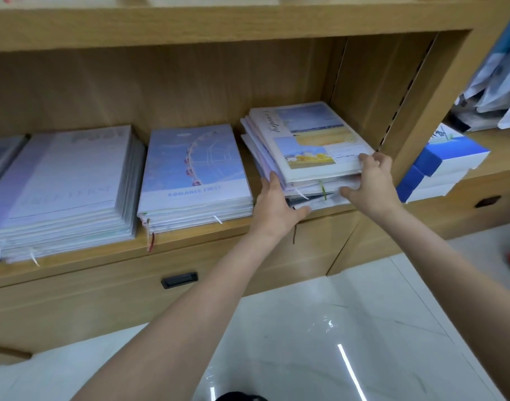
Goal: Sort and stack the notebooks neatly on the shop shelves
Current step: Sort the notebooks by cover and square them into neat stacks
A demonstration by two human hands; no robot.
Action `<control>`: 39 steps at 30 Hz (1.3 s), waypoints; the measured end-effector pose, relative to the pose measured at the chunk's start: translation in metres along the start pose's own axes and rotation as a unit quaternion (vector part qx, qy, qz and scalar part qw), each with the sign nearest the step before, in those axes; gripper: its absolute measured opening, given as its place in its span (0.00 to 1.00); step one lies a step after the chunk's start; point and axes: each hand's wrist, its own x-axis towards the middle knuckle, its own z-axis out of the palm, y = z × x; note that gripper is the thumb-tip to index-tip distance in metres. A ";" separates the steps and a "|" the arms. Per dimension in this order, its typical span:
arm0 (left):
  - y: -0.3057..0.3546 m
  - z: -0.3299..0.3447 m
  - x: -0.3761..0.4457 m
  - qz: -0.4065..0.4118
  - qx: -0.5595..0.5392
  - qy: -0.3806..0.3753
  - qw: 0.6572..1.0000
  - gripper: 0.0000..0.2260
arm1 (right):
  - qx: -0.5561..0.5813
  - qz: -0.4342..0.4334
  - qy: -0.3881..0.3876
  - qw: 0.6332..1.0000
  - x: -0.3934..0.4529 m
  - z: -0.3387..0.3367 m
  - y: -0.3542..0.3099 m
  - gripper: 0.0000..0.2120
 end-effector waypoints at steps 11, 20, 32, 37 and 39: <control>0.036 -0.026 0.018 -0.078 -0.200 -0.002 0.977 0.11 | 0.210 0.117 0.022 0.970 0.015 -0.018 0.007 0.25; 0.026 -0.029 0.025 -0.096 -0.273 0.051 0.956 0.08 | 0.061 0.033 -0.061 0.996 0.023 -0.026 0.012 0.34; -0.014 -0.001 0.011 0.043 -0.100 -0.047 0.993 0.45 | 0.097 0.045 -0.067 0.992 0.048 -0.022 0.024 0.42; -0.003 0.014 0.007 0.026 -0.018 0.057 0.998 0.48 | 0.169 0.018 -0.021 0.985 0.026 -0.006 0.039 0.42; -0.006 0.008 0.008 0.030 -0.003 0.021 0.999 0.52 | 0.193 -0.001 0.030 0.981 0.009 0.010 0.049 0.44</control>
